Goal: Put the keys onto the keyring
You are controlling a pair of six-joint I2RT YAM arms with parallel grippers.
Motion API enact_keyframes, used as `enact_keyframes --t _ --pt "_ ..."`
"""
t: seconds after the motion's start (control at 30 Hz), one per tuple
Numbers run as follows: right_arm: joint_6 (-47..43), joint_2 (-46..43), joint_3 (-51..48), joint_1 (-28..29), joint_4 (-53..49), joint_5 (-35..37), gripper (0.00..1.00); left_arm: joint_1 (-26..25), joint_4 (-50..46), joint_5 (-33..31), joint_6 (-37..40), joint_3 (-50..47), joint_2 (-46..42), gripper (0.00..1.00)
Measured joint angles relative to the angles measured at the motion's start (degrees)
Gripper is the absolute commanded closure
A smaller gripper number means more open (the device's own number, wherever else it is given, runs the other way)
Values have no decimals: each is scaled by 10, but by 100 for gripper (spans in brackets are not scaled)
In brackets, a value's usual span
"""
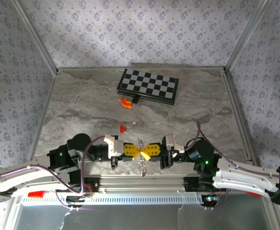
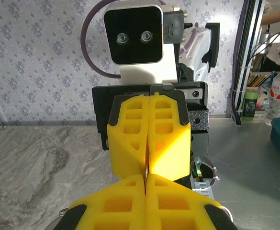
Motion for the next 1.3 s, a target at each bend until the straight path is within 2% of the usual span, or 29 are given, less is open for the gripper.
enact_keyframes --t 0.1,0.17,0.27,0.37,0.6,0.8,0.9,1.1,1.3 --pt "6 -9 0 0 -17 7 54 2 -24 -15 17 17 13 100" --pt "7 -26 0 0 -46 17 43 8 -39 -27 29 26 19 100" --pt "5 -64 7 -4 -126 59 34 12 -76 -25 45 48 40 100" --pt "4 -112 21 -5 -221 98 14 20 -111 -26 59 64 50 100" --pt "24 -158 73 -18 -397 212 6 38 -147 -25 74 72 40 100" --pt "61 -101 100 -94 -482 249 0 43 -172 -26 84 83 37 100" --pt "79 -49 123 -149 -511 244 0 45 -182 -34 84 83 32 100" --pt "112 84 169 -282 -523 176 0 53 -202 -75 56 83 35 100" --pt "127 209 190 -304 -521 151 2 75 -232 -113 0 84 44 100"
